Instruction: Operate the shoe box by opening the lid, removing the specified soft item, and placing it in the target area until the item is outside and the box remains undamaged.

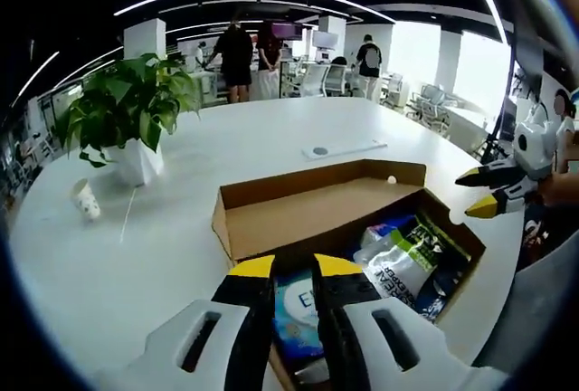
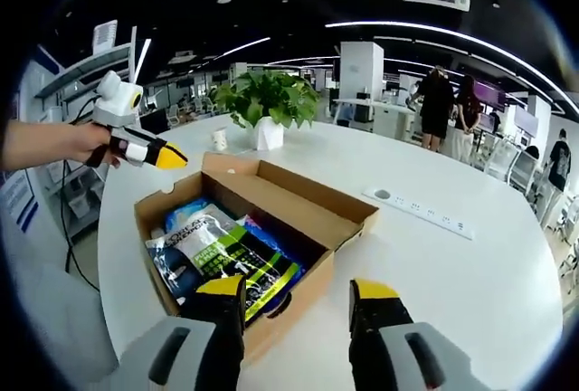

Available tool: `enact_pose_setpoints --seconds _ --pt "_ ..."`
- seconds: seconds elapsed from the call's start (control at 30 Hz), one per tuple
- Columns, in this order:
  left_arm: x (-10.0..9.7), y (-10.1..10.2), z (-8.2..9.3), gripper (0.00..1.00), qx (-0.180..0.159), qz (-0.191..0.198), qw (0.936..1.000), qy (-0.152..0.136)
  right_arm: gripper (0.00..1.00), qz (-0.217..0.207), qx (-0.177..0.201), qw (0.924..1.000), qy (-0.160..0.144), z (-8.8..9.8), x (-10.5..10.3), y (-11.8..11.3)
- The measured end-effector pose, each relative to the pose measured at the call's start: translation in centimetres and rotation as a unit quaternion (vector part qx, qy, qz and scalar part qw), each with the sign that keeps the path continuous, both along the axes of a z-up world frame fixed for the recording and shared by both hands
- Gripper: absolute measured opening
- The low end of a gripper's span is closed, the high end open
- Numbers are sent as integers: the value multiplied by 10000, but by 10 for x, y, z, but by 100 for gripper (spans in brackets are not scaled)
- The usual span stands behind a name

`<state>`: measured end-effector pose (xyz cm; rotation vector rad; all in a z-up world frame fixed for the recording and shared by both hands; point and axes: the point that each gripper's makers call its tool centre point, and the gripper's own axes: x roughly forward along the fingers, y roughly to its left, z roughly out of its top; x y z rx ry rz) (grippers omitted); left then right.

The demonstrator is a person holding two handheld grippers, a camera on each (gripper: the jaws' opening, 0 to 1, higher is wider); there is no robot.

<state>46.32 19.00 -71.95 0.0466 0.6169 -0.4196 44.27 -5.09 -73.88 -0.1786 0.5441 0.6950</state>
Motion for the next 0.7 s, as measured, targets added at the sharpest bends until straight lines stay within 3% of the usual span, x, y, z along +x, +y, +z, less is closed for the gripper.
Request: enact_pose_setpoints --seconds 0.37,0.7 --pt "-16 -25 -16 16 -183 -199 9993 270 50 154 39 9999 0 0 -19 2" --pt "-24 -46 -25 19 -572 -287 9965 535 54 269 38 9996 0 -3 -34 3"
